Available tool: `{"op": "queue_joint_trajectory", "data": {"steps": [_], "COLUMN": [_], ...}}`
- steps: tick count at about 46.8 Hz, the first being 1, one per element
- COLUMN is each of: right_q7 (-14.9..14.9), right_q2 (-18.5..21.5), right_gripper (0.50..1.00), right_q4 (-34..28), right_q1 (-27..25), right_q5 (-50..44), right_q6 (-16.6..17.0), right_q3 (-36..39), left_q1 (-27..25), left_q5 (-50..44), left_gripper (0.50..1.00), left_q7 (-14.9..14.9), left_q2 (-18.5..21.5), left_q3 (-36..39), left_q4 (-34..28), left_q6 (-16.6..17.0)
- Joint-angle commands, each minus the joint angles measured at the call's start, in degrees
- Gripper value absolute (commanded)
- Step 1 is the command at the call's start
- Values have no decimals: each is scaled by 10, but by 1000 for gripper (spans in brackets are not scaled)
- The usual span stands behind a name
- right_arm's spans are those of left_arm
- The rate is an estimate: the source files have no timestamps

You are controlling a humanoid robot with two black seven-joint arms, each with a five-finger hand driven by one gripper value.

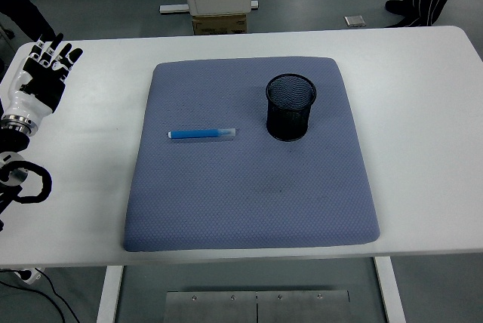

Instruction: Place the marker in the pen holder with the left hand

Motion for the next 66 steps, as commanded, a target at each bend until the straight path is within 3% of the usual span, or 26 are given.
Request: {"op": "queue_joint_trajectory", "data": {"steps": [1,10,20,30,42,54,66], "right_q7": [0,0,0,0,0,0,0], "right_q2": [0,0,0,0,0,0,0], "right_gripper": [1000,1000,1000,1000,1000,1000,1000], "right_q4": [0,0,0,0,0,0,0], "right_q1": [0,0,0,0,0,0,0], "right_q5": [-1,0,0,0,0,0,-1], "right_q6": [0,0,0,0,0,0,0], "right_q3": [0,0,0,0,0,0,0], "left_q1": [2,4,-1,-13,-56,-90,-174], "left_q5": [-2,-2,15,102,102,106,143], "left_gripper": [1000,1000,1000,1000,1000,1000,1000], "left_q7": [0,0,1,2,6,6,6], "left_q2": [-1,-5,2,2,7,20,19], "left_q3": [-3,-3,5,20,113,133,281], "left_q4": [-1,-1,6,7,7,4,0], "left_q6": [-11,-33,-9,2,15,6,5]}}
